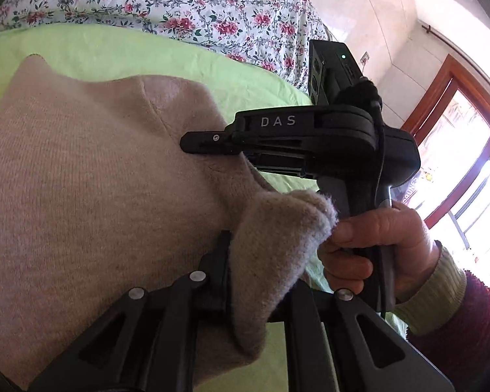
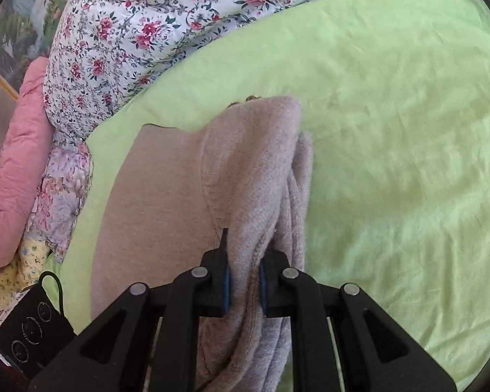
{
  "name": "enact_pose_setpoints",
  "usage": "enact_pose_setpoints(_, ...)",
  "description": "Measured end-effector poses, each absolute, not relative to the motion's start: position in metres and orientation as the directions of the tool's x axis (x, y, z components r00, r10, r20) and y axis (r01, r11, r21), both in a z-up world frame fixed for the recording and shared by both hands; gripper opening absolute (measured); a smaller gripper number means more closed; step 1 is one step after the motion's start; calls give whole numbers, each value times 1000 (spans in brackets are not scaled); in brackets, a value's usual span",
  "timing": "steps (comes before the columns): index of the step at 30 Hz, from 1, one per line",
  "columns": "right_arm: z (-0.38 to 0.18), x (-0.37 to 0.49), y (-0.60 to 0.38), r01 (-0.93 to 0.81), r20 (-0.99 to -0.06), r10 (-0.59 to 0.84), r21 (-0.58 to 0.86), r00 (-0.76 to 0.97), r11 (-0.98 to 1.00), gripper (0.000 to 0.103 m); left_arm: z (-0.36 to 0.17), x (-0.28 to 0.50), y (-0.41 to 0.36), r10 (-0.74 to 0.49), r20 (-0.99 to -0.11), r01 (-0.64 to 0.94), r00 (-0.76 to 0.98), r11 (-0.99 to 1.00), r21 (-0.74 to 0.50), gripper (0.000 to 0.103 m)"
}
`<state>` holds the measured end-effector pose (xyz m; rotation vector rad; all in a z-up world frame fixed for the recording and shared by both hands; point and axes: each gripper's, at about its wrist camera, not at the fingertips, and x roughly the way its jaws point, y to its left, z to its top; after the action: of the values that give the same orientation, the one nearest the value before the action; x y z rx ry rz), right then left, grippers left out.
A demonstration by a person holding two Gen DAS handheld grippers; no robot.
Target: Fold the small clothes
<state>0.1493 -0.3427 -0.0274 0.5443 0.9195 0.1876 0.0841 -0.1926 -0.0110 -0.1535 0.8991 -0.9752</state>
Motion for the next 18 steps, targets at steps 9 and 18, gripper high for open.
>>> enact_pose_setpoints(9,-13,126,-347,103,-689,344,518,638,849,24,5,58,-159,-774,-599,663,205,560,-497,33)
enact_pose_setpoints(18,-6,83,-350,140,-679,327,537,657,832,55,28,51,-100,-746,-606,629,275,617,-473,51)
